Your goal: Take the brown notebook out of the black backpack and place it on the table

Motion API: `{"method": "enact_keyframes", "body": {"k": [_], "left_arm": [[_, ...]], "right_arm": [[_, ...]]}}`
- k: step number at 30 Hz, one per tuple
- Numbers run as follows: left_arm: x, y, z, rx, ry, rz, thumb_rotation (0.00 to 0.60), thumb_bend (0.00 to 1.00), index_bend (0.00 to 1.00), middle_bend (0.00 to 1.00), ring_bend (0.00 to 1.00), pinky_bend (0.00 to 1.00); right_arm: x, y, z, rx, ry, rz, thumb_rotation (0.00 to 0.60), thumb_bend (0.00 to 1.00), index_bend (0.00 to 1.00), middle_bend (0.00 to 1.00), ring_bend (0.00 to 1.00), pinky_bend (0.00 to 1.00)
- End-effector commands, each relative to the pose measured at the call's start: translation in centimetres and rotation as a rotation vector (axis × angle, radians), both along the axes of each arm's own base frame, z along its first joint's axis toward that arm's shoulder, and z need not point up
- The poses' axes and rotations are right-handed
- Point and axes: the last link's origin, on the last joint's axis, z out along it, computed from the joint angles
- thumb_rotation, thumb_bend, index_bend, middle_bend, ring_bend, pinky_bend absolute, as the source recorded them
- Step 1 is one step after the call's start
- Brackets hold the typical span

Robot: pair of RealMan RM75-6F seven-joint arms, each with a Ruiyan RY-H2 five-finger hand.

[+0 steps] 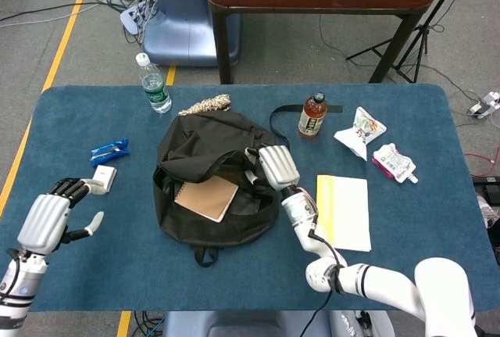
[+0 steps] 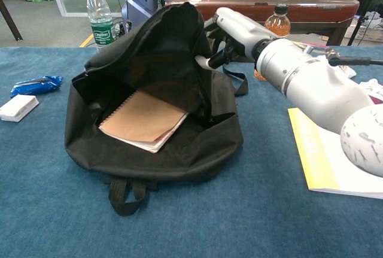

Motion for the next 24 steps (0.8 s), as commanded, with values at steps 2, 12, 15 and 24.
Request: {"method": "enact_keyframes", "body": {"k": [2, 12, 15, 24], "left_arm": [[1.0, 1.6, -1.2, -0.091, 0.012, -0.113, 0.600, 0.33, 0.39, 0.32, 0.26, 0.20], [2.7, 3.9, -4.1, -0.221, -0.011, -0.271, 0.600, 0.33, 0.42, 0.36, 0.31, 0.22], [3.0, 4.2, -4.9, -0.241, -0.030, -0.292, 0.600, 0.33, 0.42, 0.37, 0.31, 0.22], [3.6, 5.1, -8.0, -0.308, -0.006, -0.363, 0.600, 0.33, 0.43, 0.37, 0.31, 0.24]], "right_arm": [[-0.4, -0.7, -0.4, 0.003, -0.007, -0.072, 0.600, 0.54, 0.79, 0.57, 0.44, 0.59], [3.1, -1.4, -1.2, 0.056, -0.073, -0.089, 0.600, 0.54, 0.79, 0.57, 0.44, 0.59], [4.1, -1.8, -1.4, 0.056, -0.063, -0.082, 0.600, 0.54, 0.79, 0.57, 0.44, 0.59], [4.9, -3.2, -1.9, 0.078, -0.070, -0.142, 0.600, 0.54, 0.78, 0.57, 0.44, 0.59]]}}
